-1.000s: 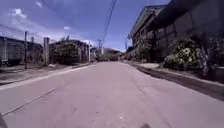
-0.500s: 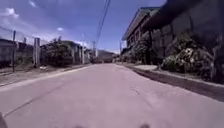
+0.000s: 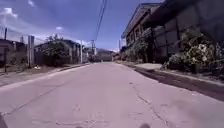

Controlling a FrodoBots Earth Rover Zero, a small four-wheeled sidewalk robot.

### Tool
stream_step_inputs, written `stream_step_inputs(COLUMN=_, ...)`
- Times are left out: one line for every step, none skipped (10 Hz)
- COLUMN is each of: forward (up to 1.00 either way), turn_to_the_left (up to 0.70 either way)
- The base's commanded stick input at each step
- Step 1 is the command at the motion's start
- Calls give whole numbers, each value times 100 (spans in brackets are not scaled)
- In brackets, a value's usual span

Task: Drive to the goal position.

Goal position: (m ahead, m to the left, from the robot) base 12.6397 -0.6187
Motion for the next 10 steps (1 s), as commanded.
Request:
stream_step_inputs(forward=100, turn_to_the_left=0)
stream_step_inputs(forward=100, turn_to_the_left=0)
stream_step_inputs(forward=100, turn_to_the_left=0)
stream_step_inputs(forward=100, turn_to_the_left=0)
stream_step_inputs(forward=100, turn_to_the_left=0)
stream_step_inputs(forward=100, turn_to_the_left=0)
stream_step_inputs(forward=100, turn_to_the_left=0)
stream_step_inputs(forward=100, turn_to_the_left=0)
stream_step_inputs(forward=100, turn_to_the_left=0)
stream_step_inputs(forward=100, turn_to_the_left=0)
